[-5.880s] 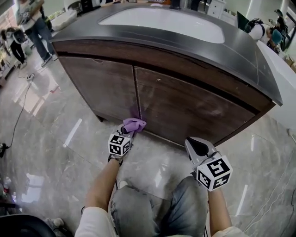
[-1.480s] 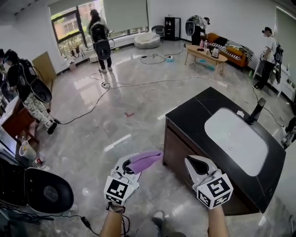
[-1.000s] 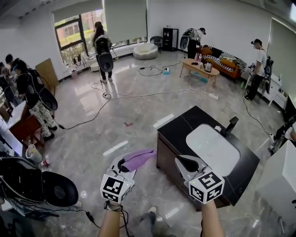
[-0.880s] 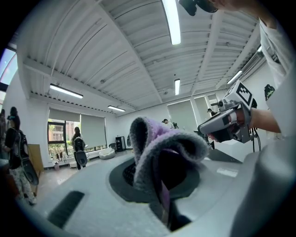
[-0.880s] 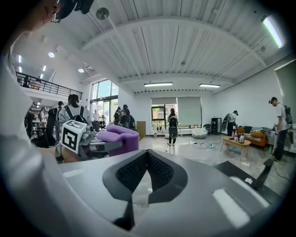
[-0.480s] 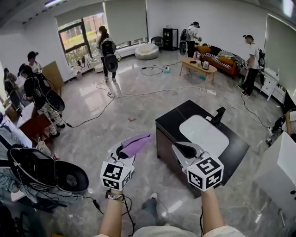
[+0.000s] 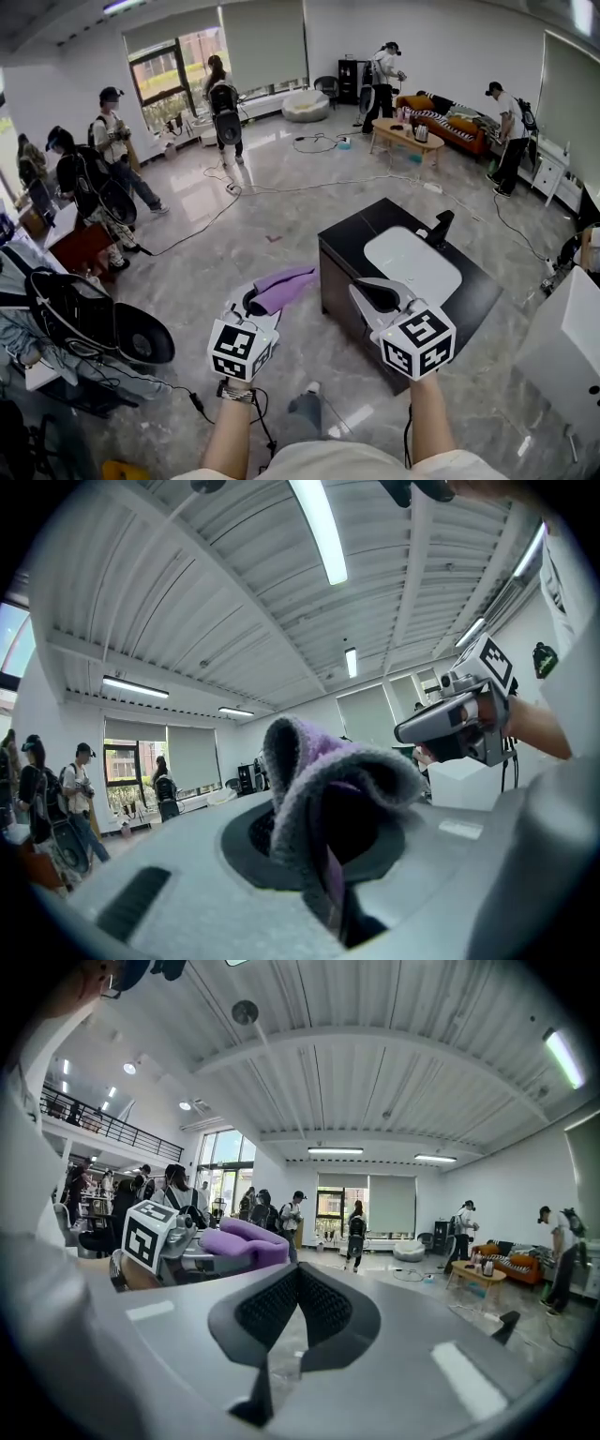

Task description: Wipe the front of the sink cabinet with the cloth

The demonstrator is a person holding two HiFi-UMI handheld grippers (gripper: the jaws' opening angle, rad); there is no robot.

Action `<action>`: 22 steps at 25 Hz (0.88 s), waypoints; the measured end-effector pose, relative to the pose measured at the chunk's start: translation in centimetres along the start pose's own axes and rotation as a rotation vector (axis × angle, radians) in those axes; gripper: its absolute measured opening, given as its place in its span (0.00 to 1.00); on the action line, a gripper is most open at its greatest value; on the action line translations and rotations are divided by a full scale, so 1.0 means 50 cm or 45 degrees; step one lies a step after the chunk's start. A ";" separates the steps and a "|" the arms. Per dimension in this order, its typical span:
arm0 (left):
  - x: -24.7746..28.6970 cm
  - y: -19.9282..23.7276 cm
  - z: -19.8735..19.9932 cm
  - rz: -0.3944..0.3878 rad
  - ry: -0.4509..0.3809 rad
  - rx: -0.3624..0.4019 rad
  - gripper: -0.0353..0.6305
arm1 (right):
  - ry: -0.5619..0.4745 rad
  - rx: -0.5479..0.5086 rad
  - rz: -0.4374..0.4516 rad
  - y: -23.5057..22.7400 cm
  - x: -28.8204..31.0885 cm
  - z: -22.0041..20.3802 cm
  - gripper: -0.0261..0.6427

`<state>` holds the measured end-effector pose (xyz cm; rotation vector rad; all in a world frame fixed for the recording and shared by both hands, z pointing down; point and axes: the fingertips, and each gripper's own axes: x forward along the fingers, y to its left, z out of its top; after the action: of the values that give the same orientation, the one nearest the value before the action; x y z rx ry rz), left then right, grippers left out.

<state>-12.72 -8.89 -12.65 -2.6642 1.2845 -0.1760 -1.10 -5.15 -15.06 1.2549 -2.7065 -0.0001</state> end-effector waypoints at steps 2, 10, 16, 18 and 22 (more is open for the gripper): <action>-0.002 -0.018 0.003 -0.006 -0.005 0.015 0.13 | 0.007 -0.015 0.003 -0.001 -0.007 -0.007 0.05; -0.019 -0.070 -0.012 -0.024 -0.009 0.036 0.13 | 0.005 -0.035 0.014 0.011 -0.031 -0.037 0.05; -0.031 -0.083 -0.031 -0.035 -0.004 0.024 0.13 | 0.021 -0.043 0.020 0.026 -0.033 -0.054 0.05; -0.033 -0.089 -0.036 -0.037 -0.004 0.022 0.13 | 0.026 -0.046 0.015 0.026 -0.035 -0.060 0.05; -0.007 -0.095 -0.028 -0.041 0.007 0.020 0.13 | 0.033 -0.040 0.008 -0.004 -0.041 -0.056 0.05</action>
<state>-9.55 -5.87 -10.30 -2.6742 1.2376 -0.1967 0.74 -3.55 -12.58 1.2287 -2.6783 -0.0256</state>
